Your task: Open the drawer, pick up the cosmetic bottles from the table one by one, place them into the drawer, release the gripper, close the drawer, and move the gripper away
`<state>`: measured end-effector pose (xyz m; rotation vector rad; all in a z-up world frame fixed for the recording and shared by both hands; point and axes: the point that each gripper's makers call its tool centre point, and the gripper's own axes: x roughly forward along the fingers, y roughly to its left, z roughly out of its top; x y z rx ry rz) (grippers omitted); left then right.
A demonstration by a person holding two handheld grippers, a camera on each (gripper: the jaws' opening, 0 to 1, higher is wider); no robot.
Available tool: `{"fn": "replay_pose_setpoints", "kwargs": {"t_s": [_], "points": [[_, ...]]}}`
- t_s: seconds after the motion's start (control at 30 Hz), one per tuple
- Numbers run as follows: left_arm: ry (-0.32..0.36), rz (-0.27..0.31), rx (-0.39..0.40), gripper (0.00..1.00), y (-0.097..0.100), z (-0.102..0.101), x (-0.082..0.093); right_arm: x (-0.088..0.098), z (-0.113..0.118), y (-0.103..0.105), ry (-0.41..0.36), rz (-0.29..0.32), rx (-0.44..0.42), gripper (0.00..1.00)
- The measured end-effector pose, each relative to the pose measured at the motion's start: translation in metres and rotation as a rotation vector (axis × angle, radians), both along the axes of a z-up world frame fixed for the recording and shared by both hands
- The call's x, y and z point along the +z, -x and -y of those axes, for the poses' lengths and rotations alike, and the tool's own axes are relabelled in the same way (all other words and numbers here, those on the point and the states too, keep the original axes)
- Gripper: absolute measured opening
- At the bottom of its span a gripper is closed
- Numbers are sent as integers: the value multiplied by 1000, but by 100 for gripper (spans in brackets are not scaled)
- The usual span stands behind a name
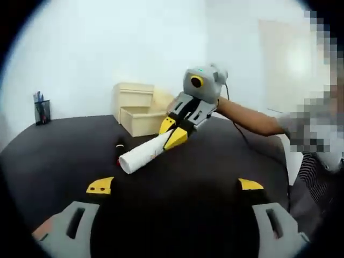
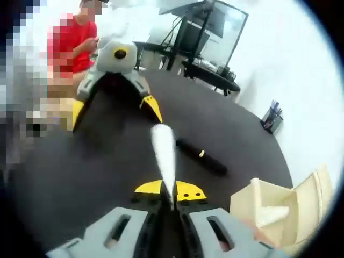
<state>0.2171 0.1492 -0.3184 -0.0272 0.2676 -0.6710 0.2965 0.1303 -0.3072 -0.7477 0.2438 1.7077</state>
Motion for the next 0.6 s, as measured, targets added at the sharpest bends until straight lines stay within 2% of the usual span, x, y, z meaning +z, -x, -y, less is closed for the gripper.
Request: {"fn": "replay_pose_setpoints", "kwargs": {"t_s": [0.2,0.3,0.37,0.43,0.53,0.6], "points": [[7,9,16,82,0,1,2,15,7,7,-83,-170,-39,0],[15,9,26,82,0,1,3,13,14,11,-99,-212,-61,0],[21,8,32,81,-1,1,3,3,18,7,-77,-178,-86,0],[22,5,36,81,-1,1,3,-5,19,12,-86,-159,-85,0],[17,2,44,80,-1,0,2,-9,14,14,-131,-154,-82,2],[16,-3,49,80,-2,-1,1,-12,8,15,-153,-177,-90,7]]}}
